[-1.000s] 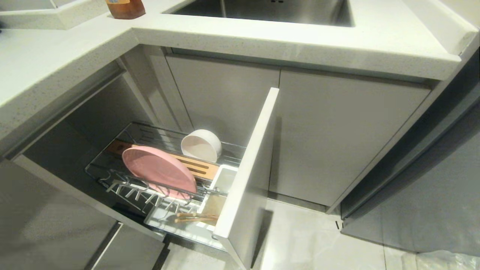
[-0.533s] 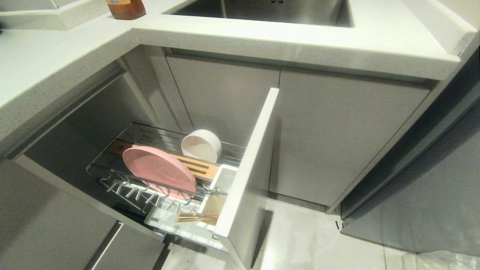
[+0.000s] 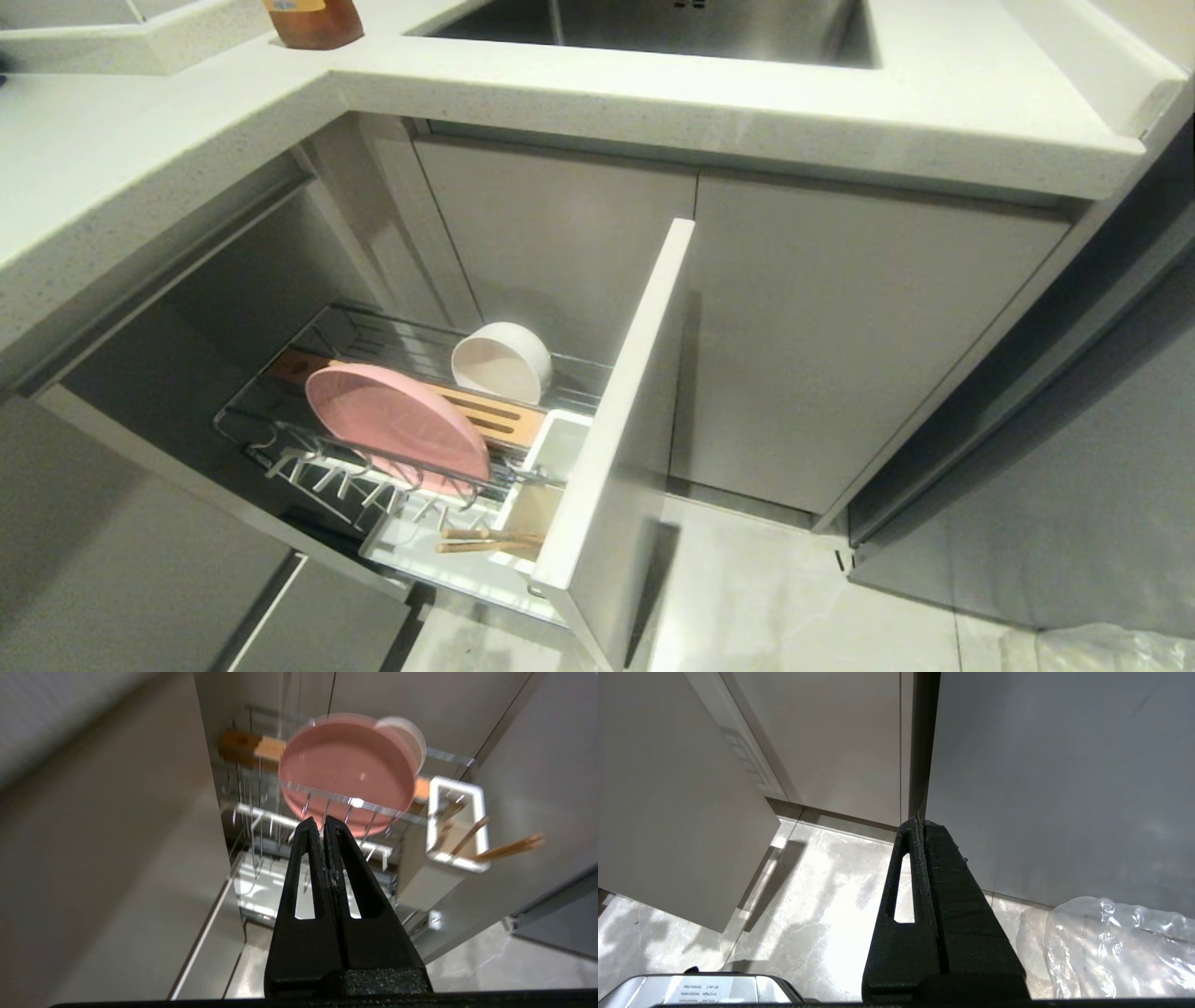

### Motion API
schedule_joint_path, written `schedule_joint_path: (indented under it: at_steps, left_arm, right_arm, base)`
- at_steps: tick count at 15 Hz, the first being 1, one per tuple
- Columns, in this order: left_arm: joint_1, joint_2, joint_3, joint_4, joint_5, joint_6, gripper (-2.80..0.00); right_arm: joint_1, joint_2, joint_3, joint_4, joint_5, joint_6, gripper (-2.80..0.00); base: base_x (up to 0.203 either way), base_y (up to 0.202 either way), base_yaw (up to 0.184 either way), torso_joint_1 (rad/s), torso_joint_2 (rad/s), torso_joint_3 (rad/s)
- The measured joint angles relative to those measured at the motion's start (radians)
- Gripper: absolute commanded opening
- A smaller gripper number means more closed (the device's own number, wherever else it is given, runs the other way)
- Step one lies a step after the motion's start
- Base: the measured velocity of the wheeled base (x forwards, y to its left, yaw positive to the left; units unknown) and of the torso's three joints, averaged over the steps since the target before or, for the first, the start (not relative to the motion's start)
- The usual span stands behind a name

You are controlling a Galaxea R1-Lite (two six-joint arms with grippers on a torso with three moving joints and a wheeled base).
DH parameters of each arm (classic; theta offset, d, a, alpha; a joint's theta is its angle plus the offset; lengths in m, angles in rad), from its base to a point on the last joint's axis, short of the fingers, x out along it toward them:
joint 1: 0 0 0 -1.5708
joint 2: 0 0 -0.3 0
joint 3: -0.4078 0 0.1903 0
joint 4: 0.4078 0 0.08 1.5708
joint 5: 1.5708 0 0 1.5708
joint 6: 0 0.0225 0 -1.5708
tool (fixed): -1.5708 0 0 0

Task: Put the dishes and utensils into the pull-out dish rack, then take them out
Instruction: Take the plate out of the cupboard

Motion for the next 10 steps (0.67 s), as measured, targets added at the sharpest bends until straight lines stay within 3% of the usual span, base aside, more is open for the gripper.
schedule_joint_path:
  at_steps: [4, 10]
  left_arm:
    - [-0.002, -0.031, 0.339, -0.308, 0.009, 0.015, -2.80]
    - [-0.001, -0.038, 0.394, -0.266, -0.033, 0.046, -2.80]
  right_arm:
    - [0.000, 0.000, 0.000, 0.000, 0.000, 0.000, -2.80]
    - [0.000, 0.000, 0.000, 0.000, 0.000, 0.000, -2.80]
  base:
    - [0.000, 0.000, 0.000, 0.000, 0.00, 0.000]
    - [0.000, 0.000, 0.000, 0.000, 0.00, 0.000]
